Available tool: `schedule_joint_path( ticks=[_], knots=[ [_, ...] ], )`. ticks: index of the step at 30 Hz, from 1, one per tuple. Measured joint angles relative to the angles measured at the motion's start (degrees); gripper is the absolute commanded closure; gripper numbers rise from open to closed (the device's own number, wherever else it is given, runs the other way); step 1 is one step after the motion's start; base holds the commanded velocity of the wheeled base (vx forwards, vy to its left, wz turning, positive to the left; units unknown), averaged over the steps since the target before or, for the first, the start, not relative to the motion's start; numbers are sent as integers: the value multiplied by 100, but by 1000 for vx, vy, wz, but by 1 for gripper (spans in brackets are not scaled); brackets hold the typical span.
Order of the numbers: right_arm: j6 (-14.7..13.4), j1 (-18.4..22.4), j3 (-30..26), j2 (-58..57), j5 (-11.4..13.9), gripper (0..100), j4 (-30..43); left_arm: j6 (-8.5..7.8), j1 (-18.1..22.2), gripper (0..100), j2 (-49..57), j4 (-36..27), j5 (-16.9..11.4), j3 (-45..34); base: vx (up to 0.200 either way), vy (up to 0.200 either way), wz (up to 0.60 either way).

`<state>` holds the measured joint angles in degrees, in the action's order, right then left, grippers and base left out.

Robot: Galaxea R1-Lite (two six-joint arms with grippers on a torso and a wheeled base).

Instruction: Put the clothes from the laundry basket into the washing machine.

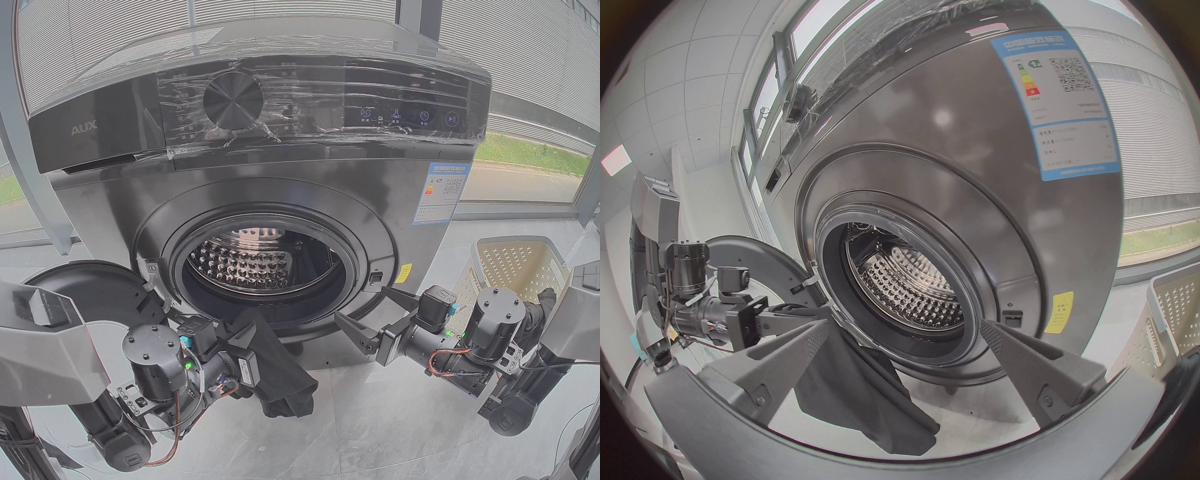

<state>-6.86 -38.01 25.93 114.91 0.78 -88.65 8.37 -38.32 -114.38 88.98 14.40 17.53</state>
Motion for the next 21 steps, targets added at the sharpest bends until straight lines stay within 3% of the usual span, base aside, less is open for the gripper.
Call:
schedule_joint_path(
  ticks=[12,21],
  knots=[
    [11,-189,-308,-13,20,0,7,-101,37,100,-1020,-5,-134,1395,0,0,0],
    [9,-306,-430,2,26,0,5,18,307,100,-1670,-5,-247,2437,0,0,0]
  ],
)
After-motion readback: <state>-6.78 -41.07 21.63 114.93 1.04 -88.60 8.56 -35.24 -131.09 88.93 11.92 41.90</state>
